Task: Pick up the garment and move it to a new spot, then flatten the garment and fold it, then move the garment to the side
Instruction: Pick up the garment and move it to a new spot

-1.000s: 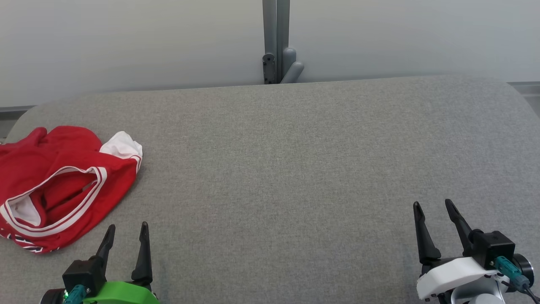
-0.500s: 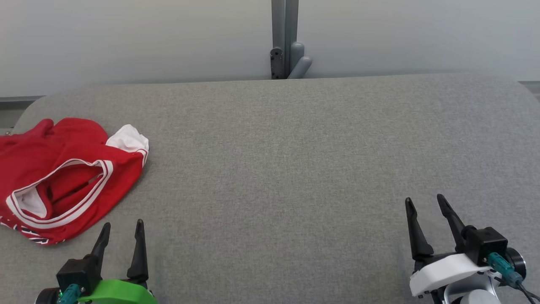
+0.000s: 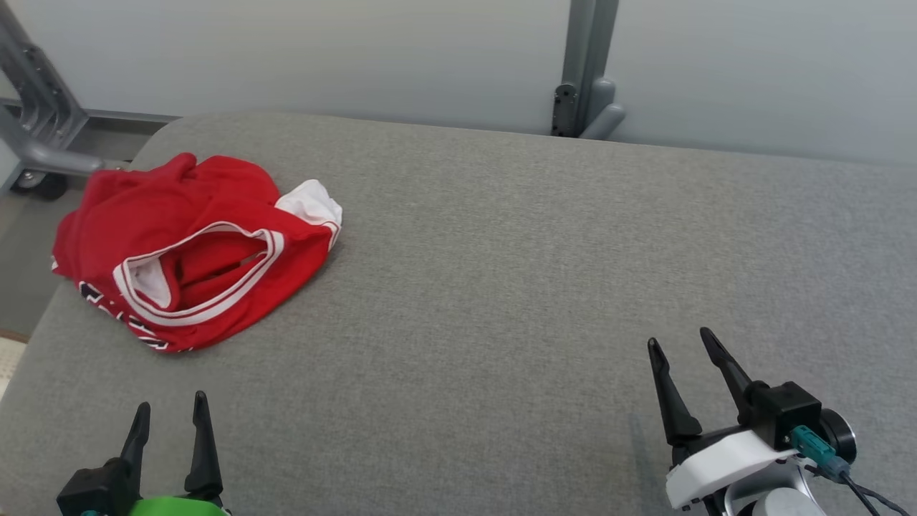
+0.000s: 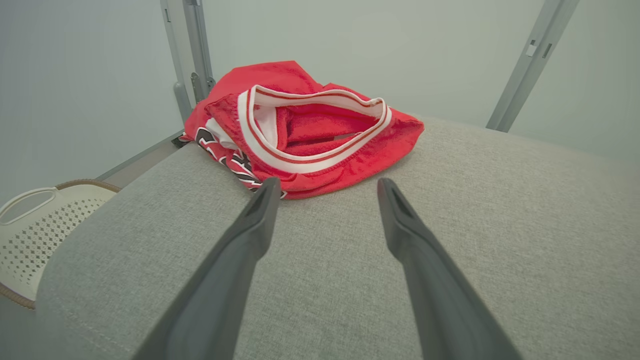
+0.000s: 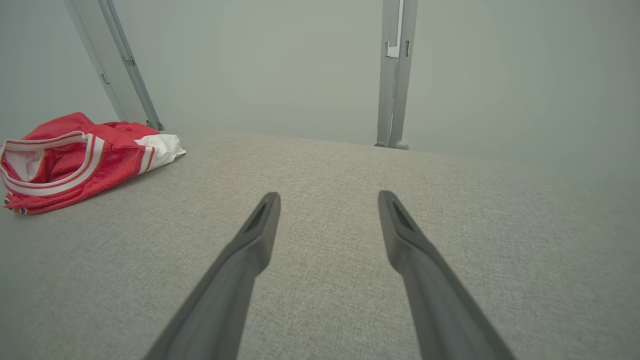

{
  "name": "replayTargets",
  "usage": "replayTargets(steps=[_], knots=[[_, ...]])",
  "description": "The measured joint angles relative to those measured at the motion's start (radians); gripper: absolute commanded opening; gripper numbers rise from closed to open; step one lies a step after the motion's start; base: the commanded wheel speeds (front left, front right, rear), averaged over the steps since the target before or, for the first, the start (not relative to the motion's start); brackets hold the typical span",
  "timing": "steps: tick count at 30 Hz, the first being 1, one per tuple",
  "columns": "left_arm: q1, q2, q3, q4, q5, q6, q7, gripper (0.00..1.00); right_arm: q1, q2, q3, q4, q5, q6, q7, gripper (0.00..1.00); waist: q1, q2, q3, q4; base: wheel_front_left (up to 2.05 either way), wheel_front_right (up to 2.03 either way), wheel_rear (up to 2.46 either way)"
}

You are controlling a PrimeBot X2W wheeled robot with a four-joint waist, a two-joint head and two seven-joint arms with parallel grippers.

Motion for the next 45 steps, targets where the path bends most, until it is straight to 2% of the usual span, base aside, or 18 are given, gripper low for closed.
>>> replayTargets(steps=[9, 15, 21, 31, 36, 42, 43, 44, 45], knots=[[0.017, 0.000, 0.045, -0.012, 0.004, 0.000, 0.000, 1.00, -0.016, -0.003, 0.067, 0.013, 0.010, 0.000, 0.000, 1.00, 0.0000, 0.0000, -0.013, 0.119, 0.00, 0.00, 0.00], [0.005, 0.004, 0.053, 0.001, -0.001, 0.000, 0.000, 1.00, -0.019, -0.015, 0.080, 0.013, 0.011, 0.000, 0.000, 1.00, 0.0000, 0.0000, -0.005, 0.127, 0.00, 0.00, 0.00], [-0.163, 0.037, 0.044, 0.145, -0.085, 0.000, 0.047, 1.00, -0.054, -0.033, 0.077, 0.007, 0.008, 0.000, 0.000, 1.00, 0.0000, 0.0000, 0.041, 0.105, 0.00, 0.00, 0.00], [-0.507, 0.154, 0.052, 0.382, -0.175, 0.000, 0.193, 1.00, -0.138, -0.051, 0.073, -0.015, -0.013, 0.000, 0.000, 1.00, 0.0000, 0.0000, 0.199, 0.039, 0.00, 0.00, 0.00], [-0.610, 0.190, 0.062, 0.503, -0.203, 0.000, 0.198, 1.00, -0.166, -0.049, 0.069, -0.021, -0.019, 0.000, 0.000, 1.00, 0.0001, 0.0000, 0.283, 0.006, 0.00, 0.00, 0.00], [-0.666, 0.206, 0.061, 0.650, -0.229, 0.000, 0.170, 1.00, -0.186, -0.043, 0.061, -0.019, -0.022, 0.000, 0.000, 1.00, 0.0001, 0.0000, 0.349, -0.040, 0.00, 0.00, 0.00], [-0.673, 0.209, 0.056, 0.665, -0.233, 0.000, 0.167, 0.40, -0.190, -0.043, 0.060, -0.019, -0.022, 0.000, 0.000, 1.00, 0.0001, 0.0000, 0.355, -0.049, 0.00, 0.00, 0.00], [-0.679, 0.211, 0.052, 0.678, -0.237, 0.000, 0.152, 0.00, -0.192, -0.043, 0.059, -0.019, -0.022, 0.000, 0.000, 1.00, 0.0001, 0.0000, 0.359, -0.056, 0.00, 0.00, 0.00], [-0.684, 0.214, 0.045, 0.687, -0.239, 0.000, 0.135, 0.00, -0.192, -0.042, 0.057, -0.019, -0.022, 0.000, 0.000, 1.00, 0.0001, 0.0000, 0.363, -0.063, 0.00, 0.00, 0.00]])
